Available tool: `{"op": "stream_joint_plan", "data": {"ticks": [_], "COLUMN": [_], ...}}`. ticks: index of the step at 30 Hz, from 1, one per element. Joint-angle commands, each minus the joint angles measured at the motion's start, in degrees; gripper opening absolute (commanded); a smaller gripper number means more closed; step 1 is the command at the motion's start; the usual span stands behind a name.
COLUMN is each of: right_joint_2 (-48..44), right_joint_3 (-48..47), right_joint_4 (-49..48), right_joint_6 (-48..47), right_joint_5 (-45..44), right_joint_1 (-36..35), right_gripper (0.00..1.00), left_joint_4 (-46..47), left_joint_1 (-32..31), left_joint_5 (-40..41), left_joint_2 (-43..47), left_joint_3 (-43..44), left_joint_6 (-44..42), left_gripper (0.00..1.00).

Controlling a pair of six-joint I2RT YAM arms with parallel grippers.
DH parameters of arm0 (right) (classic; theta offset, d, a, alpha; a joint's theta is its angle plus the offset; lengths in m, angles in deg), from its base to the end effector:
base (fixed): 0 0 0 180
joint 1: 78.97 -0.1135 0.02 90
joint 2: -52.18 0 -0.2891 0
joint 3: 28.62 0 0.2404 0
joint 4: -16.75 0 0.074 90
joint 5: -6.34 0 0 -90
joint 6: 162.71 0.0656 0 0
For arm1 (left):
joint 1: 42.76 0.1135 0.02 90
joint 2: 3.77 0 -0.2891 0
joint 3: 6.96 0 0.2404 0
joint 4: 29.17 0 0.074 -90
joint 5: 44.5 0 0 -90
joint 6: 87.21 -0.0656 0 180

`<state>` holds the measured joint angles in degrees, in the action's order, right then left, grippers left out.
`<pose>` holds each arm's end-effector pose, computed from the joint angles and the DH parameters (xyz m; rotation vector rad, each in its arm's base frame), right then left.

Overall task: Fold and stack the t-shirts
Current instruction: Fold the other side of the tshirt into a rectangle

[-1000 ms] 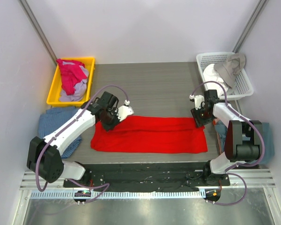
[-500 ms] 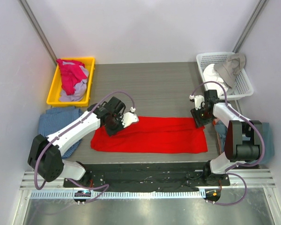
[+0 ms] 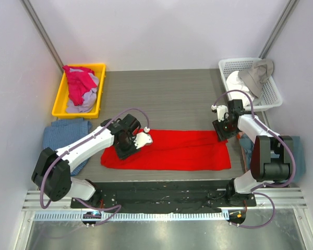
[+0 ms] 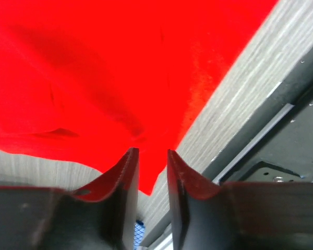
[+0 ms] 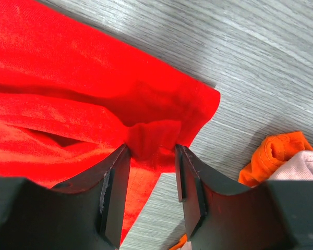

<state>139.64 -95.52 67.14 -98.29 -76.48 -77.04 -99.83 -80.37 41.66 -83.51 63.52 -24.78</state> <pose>0.2778 -0.0012 0.1864 -0.6002 2.7236 0.0587 0.1797 -0.1440 0.2220 1.6070 2.4974 -0.1221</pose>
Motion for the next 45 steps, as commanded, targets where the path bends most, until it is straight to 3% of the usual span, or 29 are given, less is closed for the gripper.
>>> {"op": "stream_joint_plan", "data": {"ticks": [1,7,19,34,38,45], "right_joint_2": [-1.8,-1.6,-3.8,-3.4,-3.9,-3.5], "right_joint_3": [-0.7,-1.2,1.6,3.1,3.5,3.4], "right_joint_4": [0.5,0.9,1.1,0.1,0.0,-0.1], "right_joint_6": [-0.4,-0.2,-1.3,-1.3,-1.5,-1.2], "right_joint_5": [0.6,1.3,0.2,0.6,0.1,0.7], "right_joint_1": [-0.3,-0.4,-0.4,-0.4,-0.4,-0.4], "right_gripper": [0.47,0.47,0.47,0.47,0.47,0.47], "left_joint_4": [-0.6,8.5,23.0,22.0,21.1,21.7], "left_joint_1": [-0.5,-0.6,2.5,7.2,7.2,7.3], "left_joint_5": [-2.1,0.2,1.4,-3.7,-5.3,-5.9], "left_joint_2": [0.7,1.9,-7.2,-13.5,-14.0,-13.9], "left_joint_3": [0.6,0.5,0.7,6.2,5.6,3.7], "left_joint_6": [2.2,1.3,-4.1,-5.7,-5.6,-5.3], "left_gripper": [0.38,0.44,0.44,0.43,0.37,0.04]}}
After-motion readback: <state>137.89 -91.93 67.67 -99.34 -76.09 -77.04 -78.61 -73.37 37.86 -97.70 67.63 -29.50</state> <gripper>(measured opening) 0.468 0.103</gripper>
